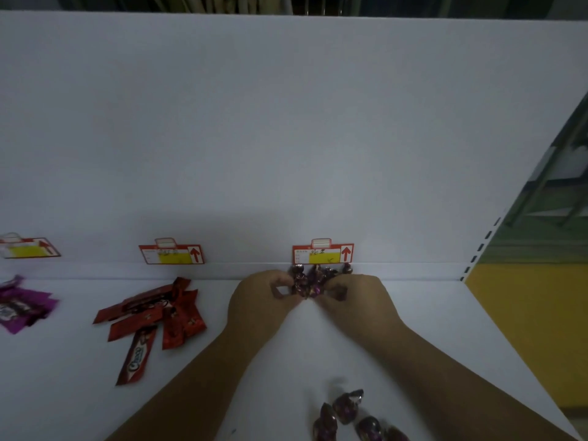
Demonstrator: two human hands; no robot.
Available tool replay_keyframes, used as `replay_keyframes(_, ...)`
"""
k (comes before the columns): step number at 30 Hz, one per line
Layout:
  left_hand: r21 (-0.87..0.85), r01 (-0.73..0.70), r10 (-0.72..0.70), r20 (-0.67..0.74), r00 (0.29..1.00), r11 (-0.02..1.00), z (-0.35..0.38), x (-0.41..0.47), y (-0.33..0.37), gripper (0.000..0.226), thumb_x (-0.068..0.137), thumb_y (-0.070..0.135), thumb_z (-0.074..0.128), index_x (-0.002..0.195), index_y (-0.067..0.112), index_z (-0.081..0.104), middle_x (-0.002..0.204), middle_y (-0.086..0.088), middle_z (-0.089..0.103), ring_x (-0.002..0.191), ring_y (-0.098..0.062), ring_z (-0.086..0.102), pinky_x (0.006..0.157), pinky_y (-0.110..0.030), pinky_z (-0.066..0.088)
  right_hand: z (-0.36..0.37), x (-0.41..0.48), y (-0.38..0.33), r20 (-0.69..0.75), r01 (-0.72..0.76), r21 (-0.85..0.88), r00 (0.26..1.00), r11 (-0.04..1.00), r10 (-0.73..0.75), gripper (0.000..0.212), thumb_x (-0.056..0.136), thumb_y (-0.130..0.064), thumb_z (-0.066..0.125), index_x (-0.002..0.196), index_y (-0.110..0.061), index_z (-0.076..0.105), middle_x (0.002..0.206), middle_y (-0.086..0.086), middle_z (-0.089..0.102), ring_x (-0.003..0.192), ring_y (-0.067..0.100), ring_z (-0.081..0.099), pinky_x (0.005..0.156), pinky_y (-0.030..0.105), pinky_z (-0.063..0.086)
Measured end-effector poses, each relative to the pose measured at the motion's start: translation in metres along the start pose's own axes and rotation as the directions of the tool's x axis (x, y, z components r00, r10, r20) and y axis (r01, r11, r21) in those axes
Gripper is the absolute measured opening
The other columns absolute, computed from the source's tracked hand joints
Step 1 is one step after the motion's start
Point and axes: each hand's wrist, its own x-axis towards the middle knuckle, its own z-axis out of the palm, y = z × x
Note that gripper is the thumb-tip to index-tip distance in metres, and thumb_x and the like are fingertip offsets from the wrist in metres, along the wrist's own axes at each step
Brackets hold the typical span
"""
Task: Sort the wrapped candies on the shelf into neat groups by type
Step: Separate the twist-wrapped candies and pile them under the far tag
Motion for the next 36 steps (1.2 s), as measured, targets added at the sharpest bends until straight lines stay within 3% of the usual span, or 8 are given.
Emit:
replay_keyframes(8,0.072,0.000,-0.002,0.027,1.000,0.997,-0.003,-0.001,0.000,0.020,0.070,0.024,0.078,0.089,0.029,0.071,0.059,0.022,0.053,0.055,0.003,0.051,0.051,-0.007,0.034,0.002,0.001,0.001,0.002,0.069,-0.044,0.998,0.997,-0.069,0.015,0.084,-0.025,0.063,0.083,-0.015,0.075,0.077,0.001,0.071,0.072,0.015,0.063,0.068,0.027,0.048)
replay_keyframes(16,0.084,0.004,-0.006,0.016,1.000,0.996,-0.001,0.000,0.001,0.019,0.070,0.025,0.077,0.088,0.028,0.071,0.059,0.023,0.053,0.057,0.005,0.052,0.053,-0.004,0.032,0.003,0.000,0.000,-0.052,0.064,-0.025,0.997,0.998,-0.065,0.013,0.079,-0.030,0.071,0.086,-0.021,0.076,0.080,-0.002,0.073,0.069,0.012,0.063,0.064,0.020,0.044)
replay_keyframes(21,-0.094,0.097,-0.094,0.032,0.995,0.991,-0.007,0.000,0.007,0.027,0.066,0.010,0.080,0.080,0.026,0.063,0.061,0.015,0.054,0.051,-0.003,0.048,0.051,-0.011,0.036,-0.011,0.002,-0.001,0.042,0.013,0.031,0.999,0.999,-0.015,0.004,0.076,-0.024,0.073,0.072,-0.022,0.075,0.061,-0.013,0.062,0.058,0.002,0.057,0.055,0.012,0.039)
replay_keyframes(24,-0.108,0.048,-0.029,0.179,0.983,0.993,-0.024,0.001,0.021,0.031,0.065,0.003,0.079,0.071,0.026,0.059,0.067,0.012,0.058,0.052,-0.002,0.049,0.051,-0.011,0.038,-0.037,0.002,-0.003,0.297,-0.052,0.141,0.955,0.989,0.008,0.014,0.077,-0.021,0.072,0.063,-0.021,0.070,0.050,-0.013,0.061,0.047,-0.004,0.054,0.049,0.008,0.039)
replay_keyframes(25,-0.057,-0.005,0.024,0.334,0.942,0.998,-0.031,0.000,0.029,0.030,0.066,0.004,0.080,0.070,0.028,0.061,0.066,0.015,0.060,0.051,0.001,0.053,0.051,-0.011,0.040,-0.049,-0.001,-0.004,0.420,-0.057,0.155,0.908,0.986,-0.014,0.012,0.078,-0.019,0.070,0.066,-0.018,0.071,0.053,-0.009,0.064,0.048,-0.001,0.056,0.050,0.011,0.042)
replay_keyframes(27,0.005,-0.119,0.084,0.683,0.726,0.993,-0.040,-0.006,0.046,0.027,0.070,0.010,0.079,0.077,0.032,0.065,0.066,0.020,0.065,0.055,0.006,0.057,0.052,-0.007,0.041,-0.071,-0.015,-0.005,0.596,-0.030,0.151,0.800,0.988,-0.067,0.007,0.080,-0.016,0.067,0.075,-0.017,0.072,0.063,-0.004,0.069,0.056,0.004,0.062,0.052,0.015,0.046)
replay_keyframes(30,0.016,-0.247,0.094,0.899,0.427,0.969,-0.033,-0.021,0.061,0.028,0.076,0.014,0.074,0.099,0.029,0.069,0.085,0.018,0.067,0.059,0.005,0.057,0.057,-0.007,0.042,-0.096,-0.043,-0.002,0.678,-0.007,0.152,0.728,0.988,-0.100,0.010,0.081,-0.015,0.068,0.081,-0.025,0.071,0.072,-0.006,0.070,0.062,0.005,0.064,0.057,0.016,0.048)
replay_keyframes(36,-0.018,-0.296,0.129,0.924,0.359,0.955,-0.015,-0.033,0.062,0.031,0.076,0.007,0.072,0.104,0.021,0.071,0.074,0.011,0.063,0.064,-0.003,0.056,0.068,-0.019,0.049,-0.103,-0.091,-0.017,0.679,0.094,0.021,0.729,0.995,-0.083,0.021,0.076,-0.049,0.067,0.086,-0.031,0.069,0.080,-0.019,0.067,0.075,-0.001,0.061,0.061,0.011,0.044)
